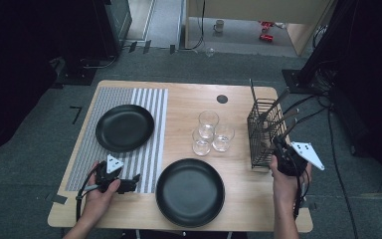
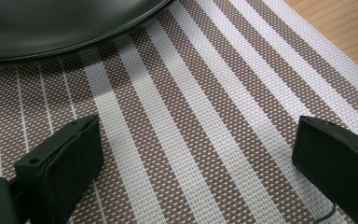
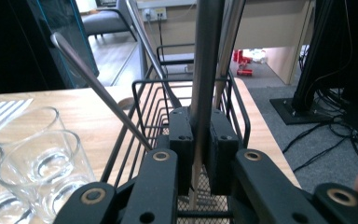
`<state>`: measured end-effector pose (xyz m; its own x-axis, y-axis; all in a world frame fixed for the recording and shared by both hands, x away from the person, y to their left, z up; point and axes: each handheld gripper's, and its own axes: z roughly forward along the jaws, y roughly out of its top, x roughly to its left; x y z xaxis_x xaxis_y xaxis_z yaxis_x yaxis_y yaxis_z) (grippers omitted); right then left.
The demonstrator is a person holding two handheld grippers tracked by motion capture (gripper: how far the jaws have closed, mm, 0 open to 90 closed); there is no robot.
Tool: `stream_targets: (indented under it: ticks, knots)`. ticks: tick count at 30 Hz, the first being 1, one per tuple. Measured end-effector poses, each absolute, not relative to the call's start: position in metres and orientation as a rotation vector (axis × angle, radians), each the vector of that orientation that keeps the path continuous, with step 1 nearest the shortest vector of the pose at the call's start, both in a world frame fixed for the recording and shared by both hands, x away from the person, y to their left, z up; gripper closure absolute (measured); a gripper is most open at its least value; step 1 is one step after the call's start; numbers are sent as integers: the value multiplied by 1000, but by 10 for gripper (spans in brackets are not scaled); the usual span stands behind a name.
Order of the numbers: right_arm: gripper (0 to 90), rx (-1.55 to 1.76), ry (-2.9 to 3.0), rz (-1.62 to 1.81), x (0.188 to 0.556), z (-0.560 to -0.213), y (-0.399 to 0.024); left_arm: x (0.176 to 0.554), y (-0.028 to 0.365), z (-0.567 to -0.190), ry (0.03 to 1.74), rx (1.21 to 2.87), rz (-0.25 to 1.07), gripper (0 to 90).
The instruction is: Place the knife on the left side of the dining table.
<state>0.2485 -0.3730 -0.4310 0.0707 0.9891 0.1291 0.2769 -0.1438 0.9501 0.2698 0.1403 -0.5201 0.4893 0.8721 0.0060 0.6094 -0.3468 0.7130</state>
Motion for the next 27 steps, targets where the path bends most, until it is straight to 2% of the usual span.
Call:
stream_targets:
  ticks: [27]
  knots:
    - [835, 1493, 1266, 1167, 240, -389, -374, 270, 140, -520, 1215, 2081, 516, 18]
